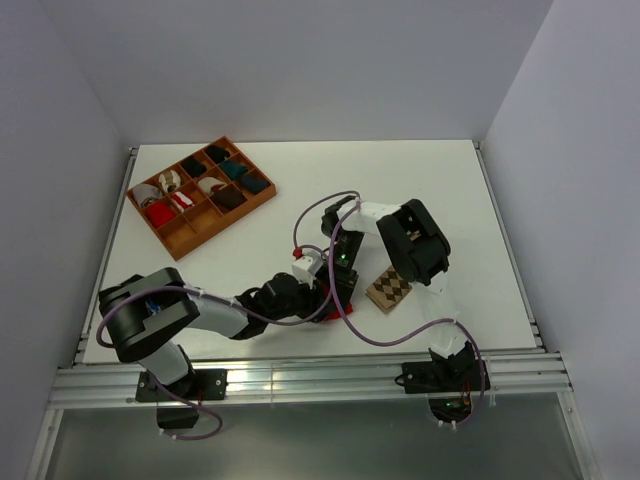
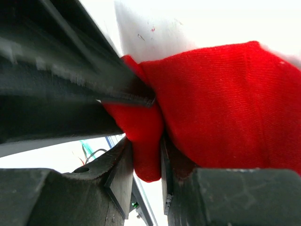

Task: Roll the socks
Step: Roll the sock at the center of the board.

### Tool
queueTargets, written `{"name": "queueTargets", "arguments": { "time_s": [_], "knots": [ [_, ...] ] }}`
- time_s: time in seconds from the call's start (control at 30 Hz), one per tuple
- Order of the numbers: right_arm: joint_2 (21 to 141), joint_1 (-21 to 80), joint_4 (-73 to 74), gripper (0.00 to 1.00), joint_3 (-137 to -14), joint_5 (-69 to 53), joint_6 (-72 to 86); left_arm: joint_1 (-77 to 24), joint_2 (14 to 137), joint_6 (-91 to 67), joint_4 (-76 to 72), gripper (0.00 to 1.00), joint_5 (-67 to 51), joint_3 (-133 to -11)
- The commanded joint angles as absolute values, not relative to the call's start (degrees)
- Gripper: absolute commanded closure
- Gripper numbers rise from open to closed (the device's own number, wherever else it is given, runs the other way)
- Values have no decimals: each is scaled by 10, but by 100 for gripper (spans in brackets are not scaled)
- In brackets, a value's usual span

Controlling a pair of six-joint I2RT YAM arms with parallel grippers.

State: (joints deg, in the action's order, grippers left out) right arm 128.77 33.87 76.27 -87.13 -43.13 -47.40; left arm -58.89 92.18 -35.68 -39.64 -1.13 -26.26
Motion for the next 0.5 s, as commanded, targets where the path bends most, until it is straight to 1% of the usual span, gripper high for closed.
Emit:
{"name": "queueTargets", "arguments": {
  "time_s": [0.0, 0.07, 0.1, 0.17, 0.2, 0.27, 0.3, 0.47],
  "knots": [
    [1295, 337, 728, 77, -876, -398, -477, -587, 947, -368, -428, 66, -56, -267],
    [1287, 337, 711, 76, -867, -393, -467, -587, 960, -376, -425, 77, -58, -267],
    [1277, 337, 703, 75, -864, -390, -463, -587, 963, -381, -421, 87, -61, -268],
    [1266, 337, 675, 70, -850, -379, -446, -587, 970, -389, -412, 95, -58, -267],
    [1251, 337, 665, 64, -844, -375, -440, -587, 972, -396, -389, 100, -48, -272],
    [1234, 337, 641, 58, -827, -371, -429, -587, 980, -405, -360, 100, -40, -279],
    [1215, 337, 630, 52, -820, -362, -421, -587, 983, -415, -344, 100, -33, -284],
    [1152, 333, 560, 45, -773, -339, -371, -586, 984, -444, -295, 100, -24, -282]
  ]
}}
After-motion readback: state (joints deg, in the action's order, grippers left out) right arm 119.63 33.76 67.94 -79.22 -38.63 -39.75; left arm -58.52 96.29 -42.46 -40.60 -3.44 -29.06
